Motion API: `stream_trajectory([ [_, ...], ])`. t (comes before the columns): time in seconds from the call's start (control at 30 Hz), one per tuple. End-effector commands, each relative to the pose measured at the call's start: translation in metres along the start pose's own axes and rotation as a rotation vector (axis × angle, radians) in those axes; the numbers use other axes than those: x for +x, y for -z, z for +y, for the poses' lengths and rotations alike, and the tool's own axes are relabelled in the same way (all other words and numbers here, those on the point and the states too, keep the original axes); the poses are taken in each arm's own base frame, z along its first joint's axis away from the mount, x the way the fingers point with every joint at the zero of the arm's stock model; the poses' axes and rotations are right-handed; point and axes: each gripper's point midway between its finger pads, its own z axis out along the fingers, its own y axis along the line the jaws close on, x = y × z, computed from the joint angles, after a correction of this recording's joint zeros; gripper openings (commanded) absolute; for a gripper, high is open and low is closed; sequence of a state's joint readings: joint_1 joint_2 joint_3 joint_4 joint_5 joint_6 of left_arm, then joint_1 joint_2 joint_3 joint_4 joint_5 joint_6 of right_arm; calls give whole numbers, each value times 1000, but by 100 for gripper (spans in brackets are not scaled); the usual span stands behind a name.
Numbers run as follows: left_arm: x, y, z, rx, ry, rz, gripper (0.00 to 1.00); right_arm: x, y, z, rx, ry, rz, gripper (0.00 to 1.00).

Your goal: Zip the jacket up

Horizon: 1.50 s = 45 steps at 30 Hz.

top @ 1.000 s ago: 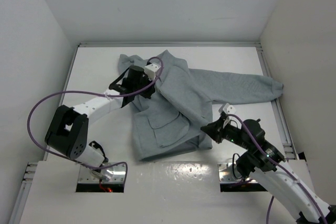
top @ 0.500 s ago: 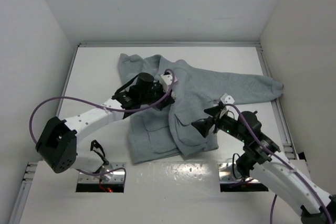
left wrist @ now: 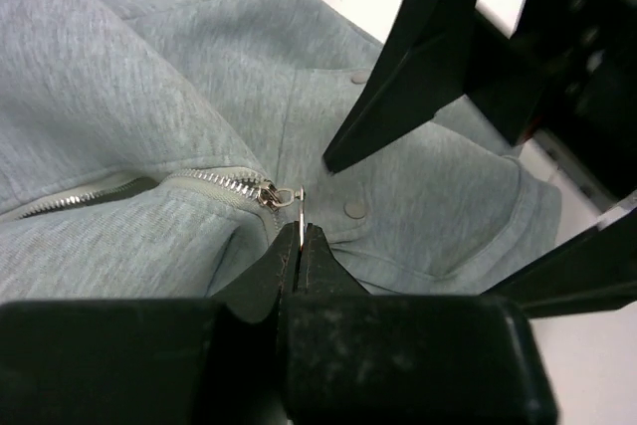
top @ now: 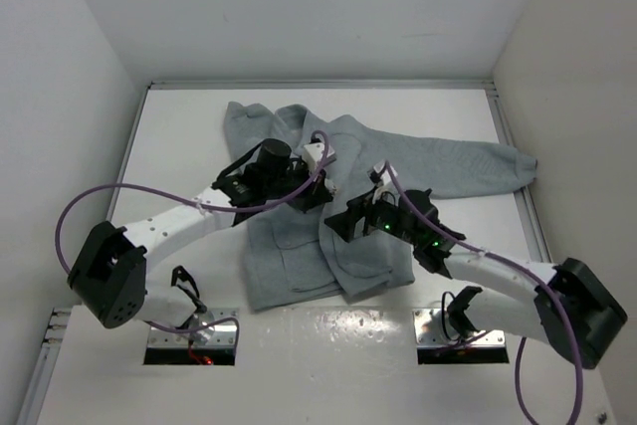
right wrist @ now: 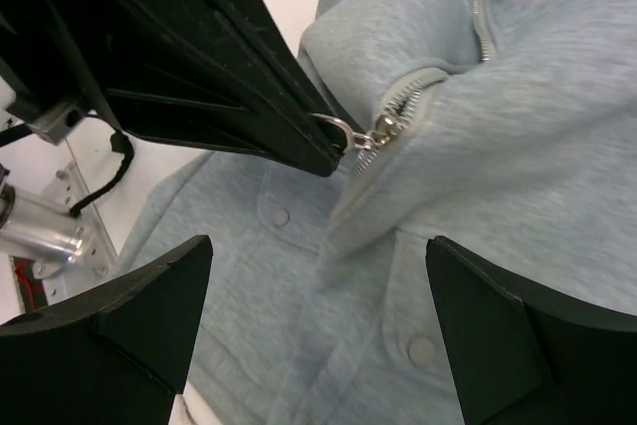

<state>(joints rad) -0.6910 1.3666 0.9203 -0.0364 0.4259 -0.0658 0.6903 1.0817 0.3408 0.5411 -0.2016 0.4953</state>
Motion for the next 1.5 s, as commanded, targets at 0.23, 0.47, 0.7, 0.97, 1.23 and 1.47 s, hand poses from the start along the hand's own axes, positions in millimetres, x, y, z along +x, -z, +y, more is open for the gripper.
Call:
stream_trajectory([
  [0.23, -15, 9, -6, 158, 67, -57, 0, -35, -50, 3, 4, 42, -132, 88],
  [0.47, -11, 18, -1, 187, 67, -31, 0, -54, -80, -21, 27, 13, -146, 44],
  [0.7, 6, 5, 67, -48, 107, 47, 0, -28, -57, -12, -86, 24, -61, 0],
  [0.97, 32, -21, 126, -186, 169, 146, 0, 6, 10, 16, -183, 120, 17, 0],
  [1.23, 9, -23, 192, -350, 97, 114, 0, 39, 44, 17, -181, 108, 100, 0],
  [1.47, -6, 3, 288, -686, 28, 126, 0, 52, 55, 15, -171, 107, 121, 0],
])
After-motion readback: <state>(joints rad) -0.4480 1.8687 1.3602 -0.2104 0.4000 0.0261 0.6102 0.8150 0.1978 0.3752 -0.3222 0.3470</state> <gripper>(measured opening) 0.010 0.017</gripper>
